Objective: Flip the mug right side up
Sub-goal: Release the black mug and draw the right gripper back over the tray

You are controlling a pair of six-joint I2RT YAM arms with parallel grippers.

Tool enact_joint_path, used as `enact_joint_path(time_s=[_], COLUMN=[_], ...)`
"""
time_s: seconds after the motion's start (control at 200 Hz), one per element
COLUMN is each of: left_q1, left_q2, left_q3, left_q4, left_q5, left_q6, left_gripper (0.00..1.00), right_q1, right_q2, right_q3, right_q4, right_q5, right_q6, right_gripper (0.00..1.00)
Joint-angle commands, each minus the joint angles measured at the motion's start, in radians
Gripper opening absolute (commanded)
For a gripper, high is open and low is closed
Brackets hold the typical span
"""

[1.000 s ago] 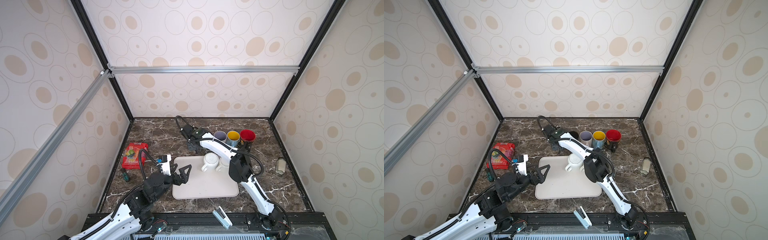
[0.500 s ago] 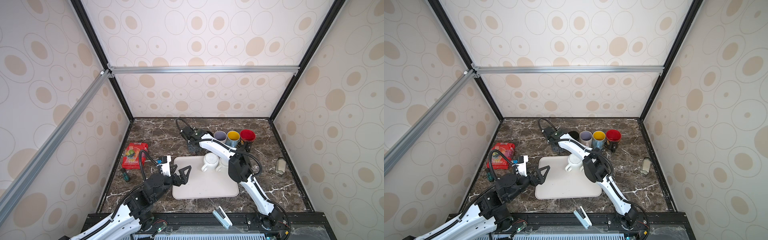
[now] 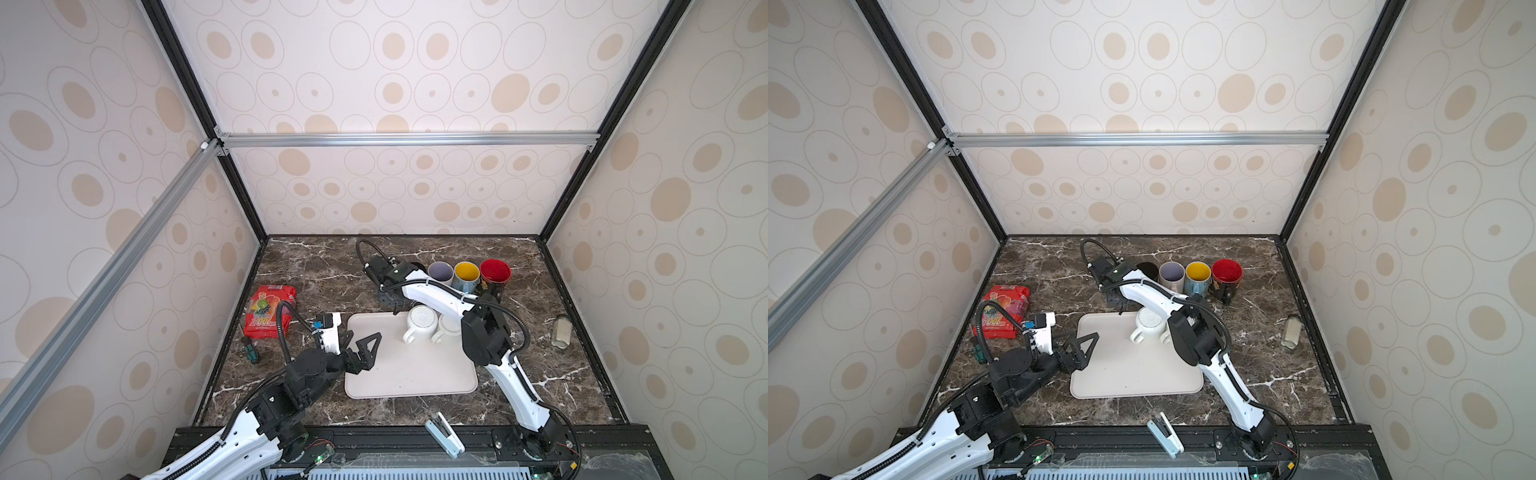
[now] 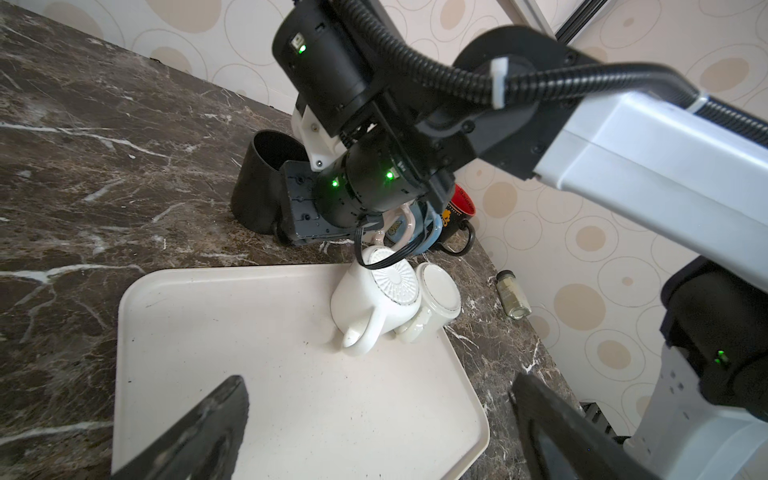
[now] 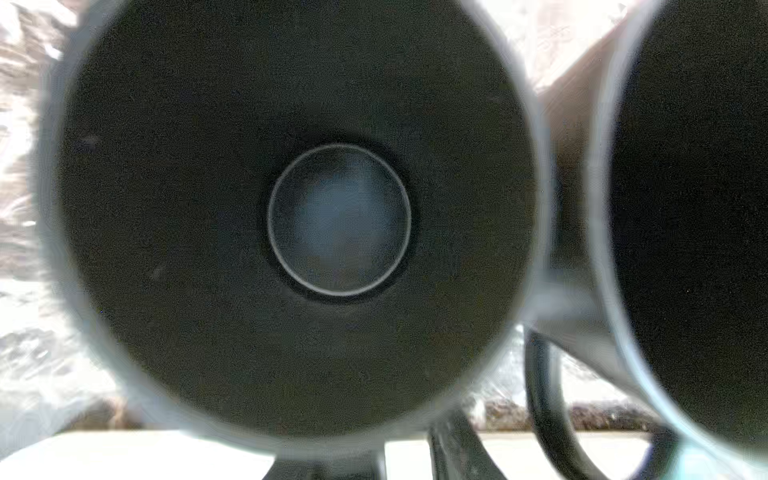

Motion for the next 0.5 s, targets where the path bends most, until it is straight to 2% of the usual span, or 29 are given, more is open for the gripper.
enact_joint_path(time_s=[0.0, 0.305, 0.405, 0.495], left_q1=[0.008, 0.009, 0.008, 0.009], left_q2=[-0.005, 0.080, 0.123, 0.163], left_q3=[-0.004, 0.008, 0.028, 0.046], left_q4=[-0.008, 0.013, 0.006, -0.019], left_q5=[-0.023, -0.051, -0.064, -0.108], left_q6=[0.018, 0.048, 0.064, 0.052], left_gripper=[1.00, 1.00, 1.00, 1.00], right_q1=[0.011, 0.048, 0.088, 0.123], right_q2=[-0.146, -0.360, -0.475, -0.595], right_q3=[-0.064, -0.153, -0.268, -0.440], right_q4=[0.078, 0.072, 0.145, 0.276], right_q5=[0.012, 0.006, 0.010, 0.038], right_q6=[0.002, -0.094, -0.158, -0.201], right_gripper=[0.37, 0.38, 0.37, 0.36])
